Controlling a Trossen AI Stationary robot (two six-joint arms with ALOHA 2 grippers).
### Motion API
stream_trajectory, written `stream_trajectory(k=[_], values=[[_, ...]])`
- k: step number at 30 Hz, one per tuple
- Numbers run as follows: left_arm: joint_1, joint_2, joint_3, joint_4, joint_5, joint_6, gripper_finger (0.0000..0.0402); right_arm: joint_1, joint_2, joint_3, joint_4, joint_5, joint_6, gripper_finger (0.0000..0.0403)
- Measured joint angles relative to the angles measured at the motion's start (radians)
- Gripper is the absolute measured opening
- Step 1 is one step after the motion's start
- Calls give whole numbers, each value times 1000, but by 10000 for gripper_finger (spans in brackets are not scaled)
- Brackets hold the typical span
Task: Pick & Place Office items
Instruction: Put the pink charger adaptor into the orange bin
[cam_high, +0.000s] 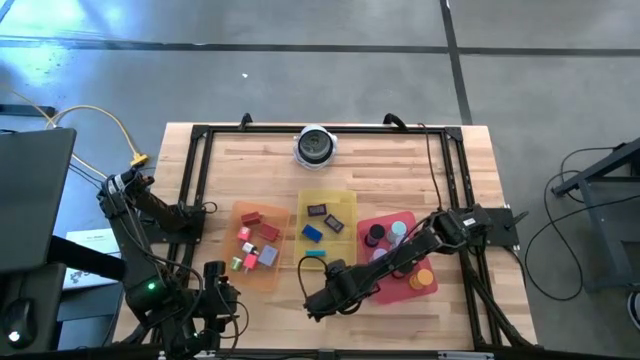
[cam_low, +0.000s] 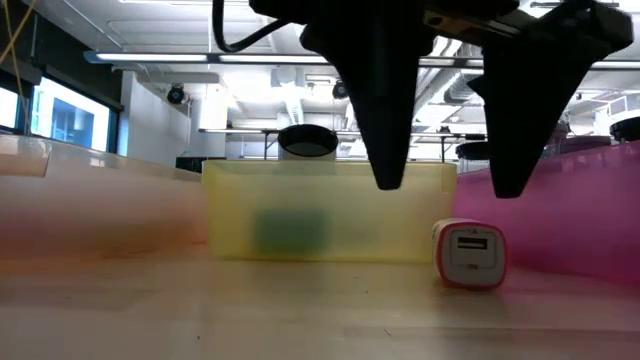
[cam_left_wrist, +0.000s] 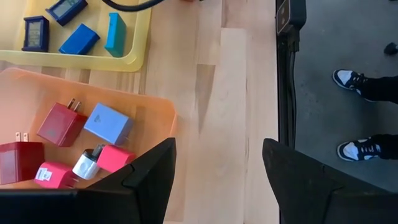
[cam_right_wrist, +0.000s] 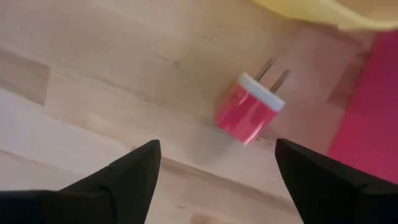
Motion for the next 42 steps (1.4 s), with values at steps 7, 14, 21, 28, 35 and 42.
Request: stream_trajectory(k=[7,14,21,28,35,42], values=[[-2,0,0,-5,0,-2,232,4,0,0,2,42,49,307],[-2,0,0,-6,-5,-3,232,5,13,-1,3,56,59,307],[-2,0,0,-5,-6,-3,232,5,48,-1,9,17,58,307],[-2,0,0,-5,-6,-3,232,3,72,-1,25,5,49,307],[-2,0,0,-6,-6,-3,232,-11,81,0,34,17,36,307],[-2,0,0,-11,-6,-3,232,-18,86,-1,62,60,25,307]])
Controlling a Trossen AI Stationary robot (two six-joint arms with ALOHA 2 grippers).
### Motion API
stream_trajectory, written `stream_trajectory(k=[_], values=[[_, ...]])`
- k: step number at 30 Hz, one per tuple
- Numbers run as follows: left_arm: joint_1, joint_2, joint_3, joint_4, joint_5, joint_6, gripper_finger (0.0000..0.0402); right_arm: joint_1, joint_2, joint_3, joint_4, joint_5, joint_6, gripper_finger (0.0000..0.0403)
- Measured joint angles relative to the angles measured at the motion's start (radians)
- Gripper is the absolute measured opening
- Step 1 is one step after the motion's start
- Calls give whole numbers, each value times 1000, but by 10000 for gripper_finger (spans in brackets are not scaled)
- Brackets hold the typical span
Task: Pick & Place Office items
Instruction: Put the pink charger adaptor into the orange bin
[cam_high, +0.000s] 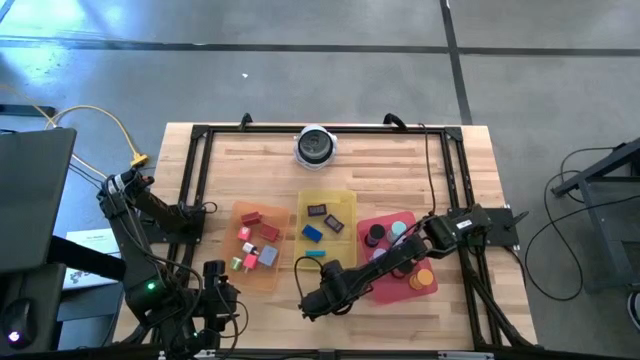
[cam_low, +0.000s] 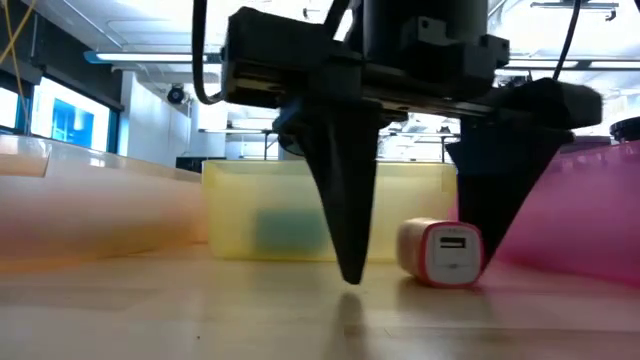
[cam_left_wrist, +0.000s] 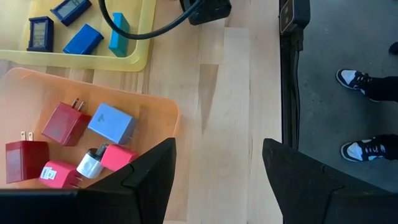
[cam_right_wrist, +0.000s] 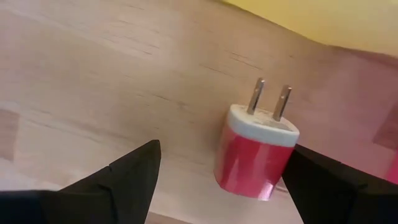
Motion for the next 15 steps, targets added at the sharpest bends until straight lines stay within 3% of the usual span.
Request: stream_trajectory(k=[6,15], values=[[0,0,0,-1,0,0,232,-11,0,0,60,-5,-118,307],[0,0,0,-1,0,0,232,-13,0,0,60,-9,-100,303]])
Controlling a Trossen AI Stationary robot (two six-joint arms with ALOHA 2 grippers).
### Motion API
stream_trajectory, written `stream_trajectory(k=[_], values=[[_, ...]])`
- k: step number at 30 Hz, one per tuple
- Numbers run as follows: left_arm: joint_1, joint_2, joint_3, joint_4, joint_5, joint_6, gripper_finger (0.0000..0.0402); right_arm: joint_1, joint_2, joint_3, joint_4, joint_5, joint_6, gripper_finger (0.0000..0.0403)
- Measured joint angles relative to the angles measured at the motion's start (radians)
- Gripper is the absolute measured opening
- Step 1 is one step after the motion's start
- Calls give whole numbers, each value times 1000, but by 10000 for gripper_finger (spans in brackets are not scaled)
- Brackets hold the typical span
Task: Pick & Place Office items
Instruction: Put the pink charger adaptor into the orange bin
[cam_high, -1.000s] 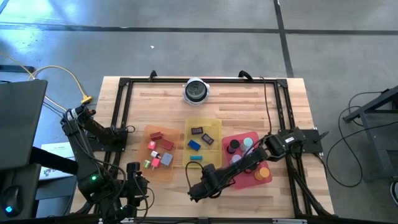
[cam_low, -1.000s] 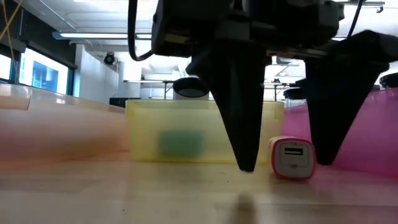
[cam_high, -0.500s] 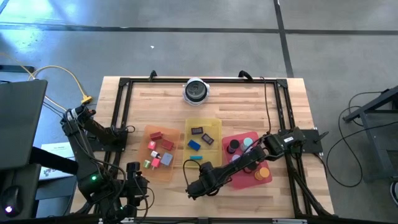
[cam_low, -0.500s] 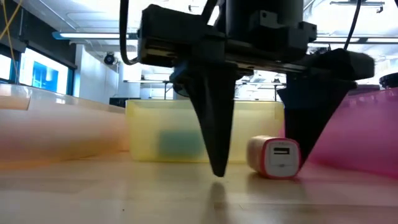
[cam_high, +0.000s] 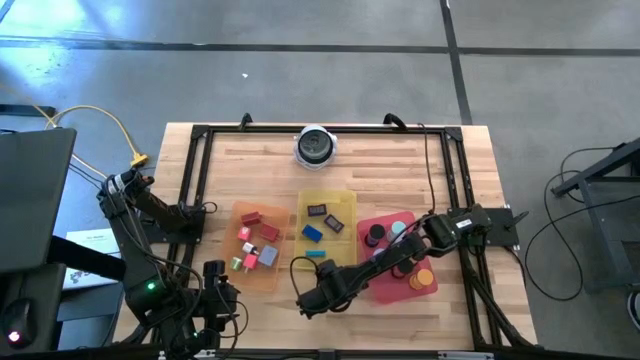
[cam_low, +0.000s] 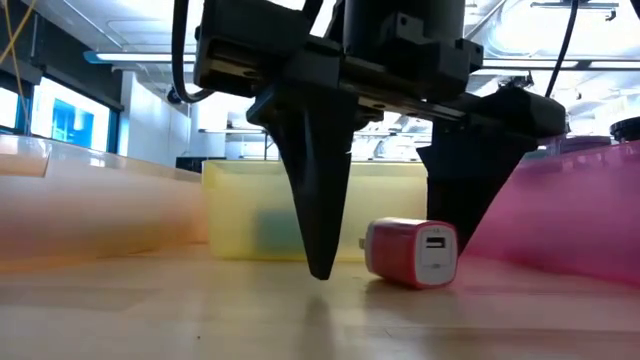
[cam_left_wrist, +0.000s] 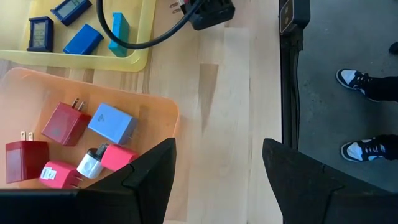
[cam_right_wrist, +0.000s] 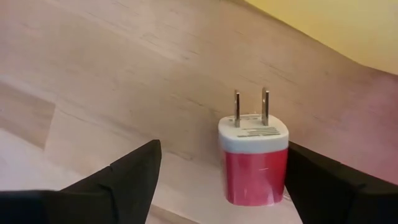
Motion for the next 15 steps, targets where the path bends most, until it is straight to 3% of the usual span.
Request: stream_trajectory(k=[6,15], values=[[0,0,0,0,0,0,232,0,0,0,0,0,-14,252],[0,0,0,0,-4,0,232,0,0,0,15,3,-68,121]])
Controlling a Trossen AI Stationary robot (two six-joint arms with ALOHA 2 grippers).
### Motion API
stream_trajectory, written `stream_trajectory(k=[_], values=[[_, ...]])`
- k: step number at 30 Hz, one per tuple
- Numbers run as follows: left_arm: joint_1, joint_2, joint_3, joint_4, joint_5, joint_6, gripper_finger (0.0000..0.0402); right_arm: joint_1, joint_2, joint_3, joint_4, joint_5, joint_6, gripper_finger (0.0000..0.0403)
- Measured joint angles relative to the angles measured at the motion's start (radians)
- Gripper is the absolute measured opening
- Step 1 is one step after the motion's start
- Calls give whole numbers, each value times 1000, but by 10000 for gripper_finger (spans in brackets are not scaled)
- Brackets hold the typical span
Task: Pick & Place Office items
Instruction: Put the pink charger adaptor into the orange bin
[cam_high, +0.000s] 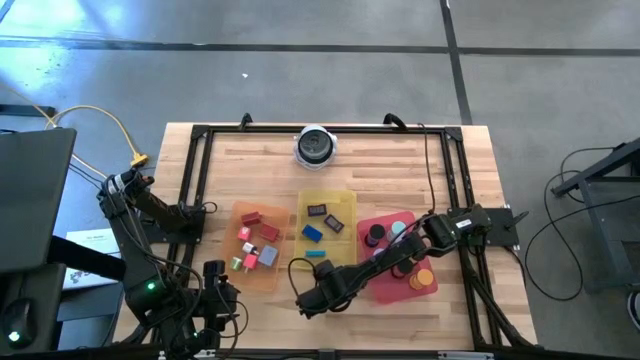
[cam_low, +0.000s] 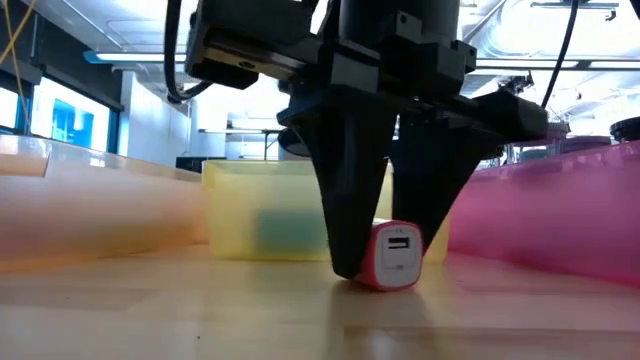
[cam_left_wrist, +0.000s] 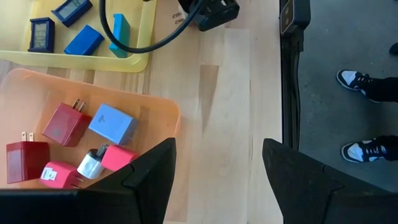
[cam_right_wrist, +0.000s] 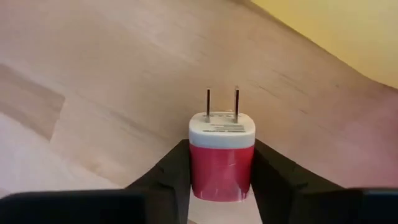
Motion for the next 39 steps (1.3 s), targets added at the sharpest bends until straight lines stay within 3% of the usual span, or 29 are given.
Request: stream_trajectory(k=[15,27,32,39], values=[[0,0,0,-7,-1,-23,232,15,-27,9,151,6,-168,116],[0,0,-1,9,-17,-30,232,23,-204,15,179,186,-275,116],[-13,-1,-1,8,-148,-7,232,23,-291,15,319,256,-346,116],[-26,-2,-1,12,-468,93,232,32,-342,16,547,259,-439,116]])
